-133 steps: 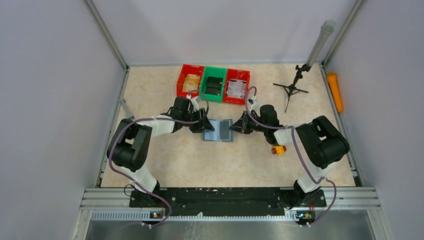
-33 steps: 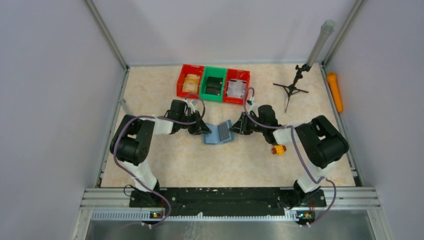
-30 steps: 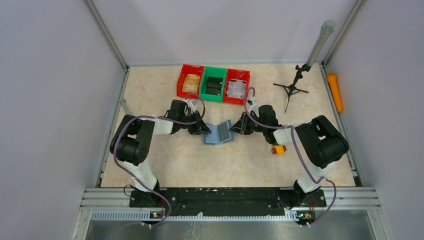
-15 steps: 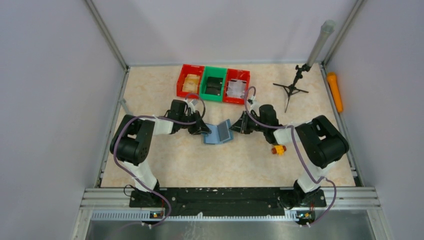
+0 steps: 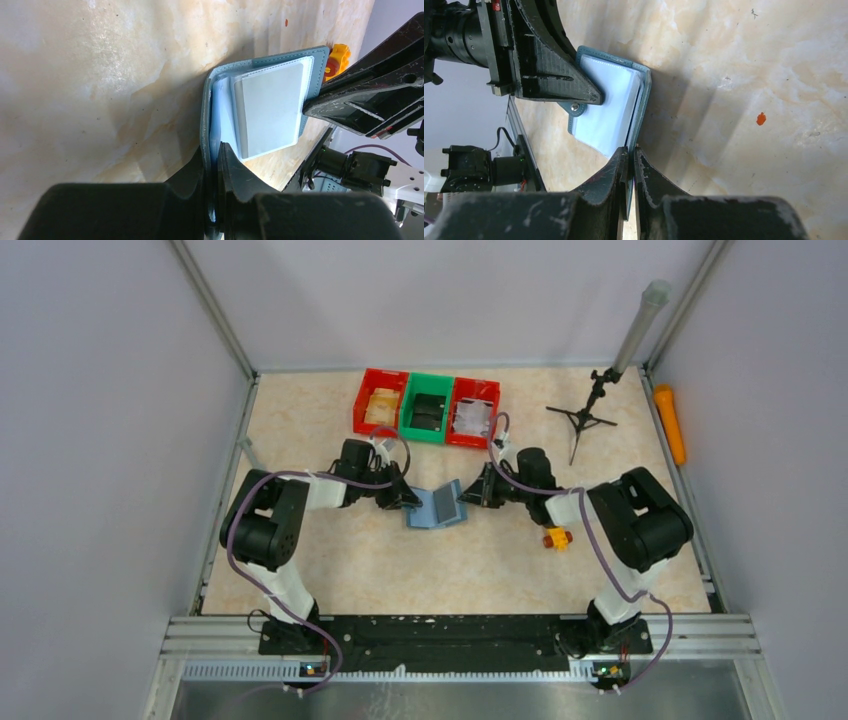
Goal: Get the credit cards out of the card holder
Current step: Remove the credit card from the card holder.
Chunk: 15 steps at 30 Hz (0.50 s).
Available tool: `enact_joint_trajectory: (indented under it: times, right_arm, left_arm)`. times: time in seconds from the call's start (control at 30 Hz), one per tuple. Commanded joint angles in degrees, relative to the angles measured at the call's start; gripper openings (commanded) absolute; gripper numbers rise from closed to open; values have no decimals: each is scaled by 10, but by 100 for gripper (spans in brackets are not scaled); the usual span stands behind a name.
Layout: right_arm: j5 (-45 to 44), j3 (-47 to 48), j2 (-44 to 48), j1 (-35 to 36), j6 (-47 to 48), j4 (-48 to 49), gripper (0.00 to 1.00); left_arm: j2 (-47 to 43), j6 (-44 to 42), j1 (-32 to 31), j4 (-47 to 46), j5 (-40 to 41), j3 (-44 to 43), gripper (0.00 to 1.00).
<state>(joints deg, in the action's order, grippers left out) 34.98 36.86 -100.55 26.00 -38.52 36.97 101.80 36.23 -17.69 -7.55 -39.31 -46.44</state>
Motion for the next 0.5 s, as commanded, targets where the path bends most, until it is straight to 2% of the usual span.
enact_joint_trajectory:
  times: [0.0, 0.17, 0.33, 0.47]
  right_arm:
    - [14, 26, -6, 11, 23, -8, 9]
    - [35, 27, -7, 23, 21, 16, 10]
    - [39, 37, -16, 33, 31, 4, 21]
    - [39, 40, -16, 36, 33, 1, 23]
  left_arm:
    - [-4, -8, -2, -7, 2, -18, 5]
    - [2, -7, -3, -8, -4, -20, 5]
    - [6, -7, -6, -6, -5, -23, 5]
    - [7, -8, -7, -4, -4, -24, 5]
